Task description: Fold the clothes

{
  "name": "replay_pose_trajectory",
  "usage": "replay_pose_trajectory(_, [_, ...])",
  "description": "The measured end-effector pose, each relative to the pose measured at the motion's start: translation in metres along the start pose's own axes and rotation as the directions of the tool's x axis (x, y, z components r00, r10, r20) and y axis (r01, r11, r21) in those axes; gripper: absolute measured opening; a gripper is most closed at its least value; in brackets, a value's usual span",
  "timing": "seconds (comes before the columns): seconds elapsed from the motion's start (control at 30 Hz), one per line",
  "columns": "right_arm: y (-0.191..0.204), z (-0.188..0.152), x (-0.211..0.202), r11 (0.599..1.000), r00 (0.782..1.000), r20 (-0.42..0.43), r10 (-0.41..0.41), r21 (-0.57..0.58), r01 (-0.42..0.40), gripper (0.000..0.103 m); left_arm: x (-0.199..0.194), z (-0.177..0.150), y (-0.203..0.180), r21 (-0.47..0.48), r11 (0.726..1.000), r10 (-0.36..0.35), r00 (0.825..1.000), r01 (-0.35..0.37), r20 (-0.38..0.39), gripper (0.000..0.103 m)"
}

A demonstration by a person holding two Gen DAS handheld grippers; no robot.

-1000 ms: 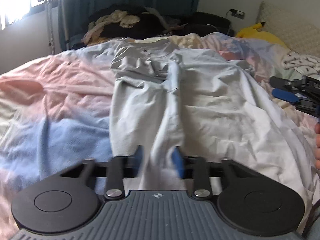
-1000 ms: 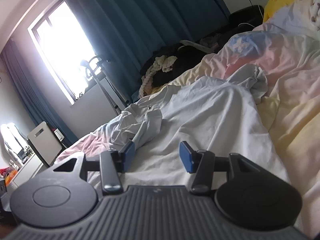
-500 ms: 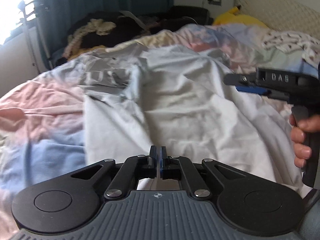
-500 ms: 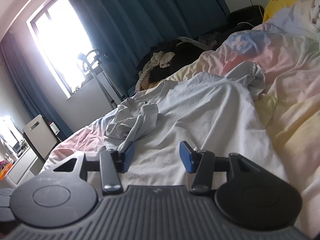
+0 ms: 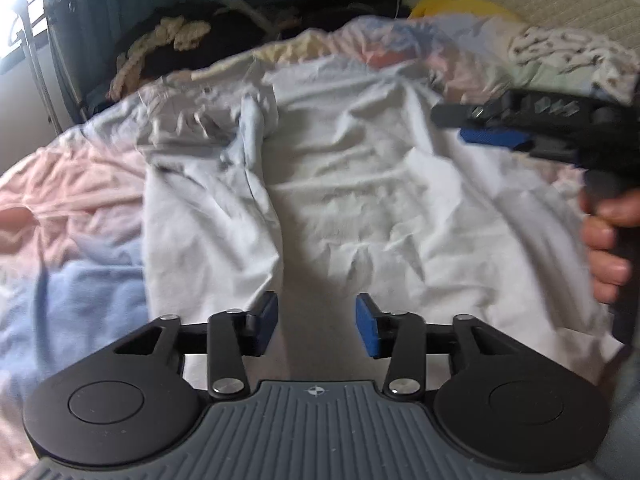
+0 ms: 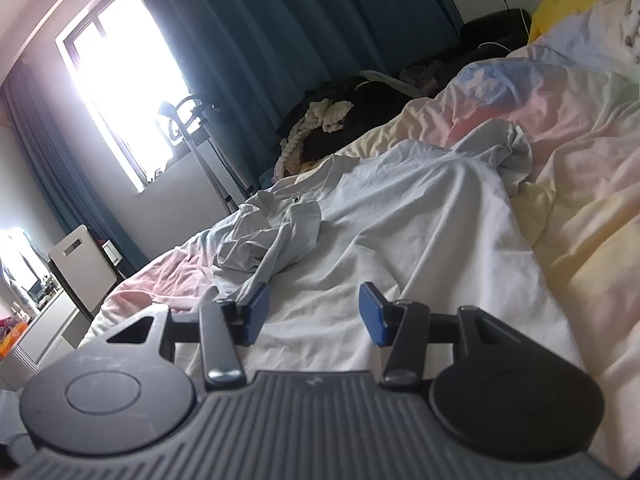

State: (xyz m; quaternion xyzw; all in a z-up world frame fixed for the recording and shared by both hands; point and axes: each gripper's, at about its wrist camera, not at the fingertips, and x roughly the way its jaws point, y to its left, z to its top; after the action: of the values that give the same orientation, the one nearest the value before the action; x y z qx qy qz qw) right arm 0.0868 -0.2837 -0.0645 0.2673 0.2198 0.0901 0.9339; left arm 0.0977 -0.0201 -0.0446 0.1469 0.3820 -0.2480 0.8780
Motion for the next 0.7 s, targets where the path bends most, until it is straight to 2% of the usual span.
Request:
replay_pose_trajectory(0.1, [0.005,0.001,0.000,1.000,1.000,0.006,0.009,-0.021,-0.009,0.052,-0.024,-0.002,0.013,-0.026,0.999,-0.029,1.000,0.029,-0.003,0.057])
replay_pose_trajectory(0.2, [0.009,0.001,0.000,0.999,1.000,0.002,0.020,-0.030,-0.020,0.052,-0.035,-0.010,0.022,-0.025,0.999,-0.030,0.999,0.029,-0.031,0.061])
replay_pose_trajectory(0.27, [0.009,0.000,0.000,0.999,1.000,0.000,0.024,-0.028,-0.024,0.052,-0.036,-0.015,0.027,-0.018,1.000,-0.013,0.998,0.012,-0.061,0.062])
replay_pose_trajectory(0.37, [0.009,0.001,-0.001,1.000,1.000,0.000,0.026,-0.018,-0.026,0.052,-0.029,-0.023,0.036,-0.052,0.998,-0.024,0.989,0.017,-0.145,0.062])
replay_pose_trajectory(0.47, [0.007,0.001,-0.002,1.000,1.000,-0.001,0.027,-0.009,-0.027,0.052,-0.022,-0.031,0.039,-0.072,0.996,-0.058,0.974,0.043,-0.220,0.062])
replay_pose_trajectory(0.57, [0.006,0.001,-0.004,1.000,1.000,-0.002,0.029,0.002,-0.029,0.052,-0.020,-0.039,0.036,-0.079,0.994,-0.102,0.945,0.081,-0.312,0.062])
replay_pose_trajectory(0.7, [0.005,0.002,-0.004,0.999,0.999,-0.002,0.033,0.017,-0.033,0.052,-0.018,-0.052,0.028,-0.106,0.991,-0.121,0.908,0.085,-0.401,0.060])
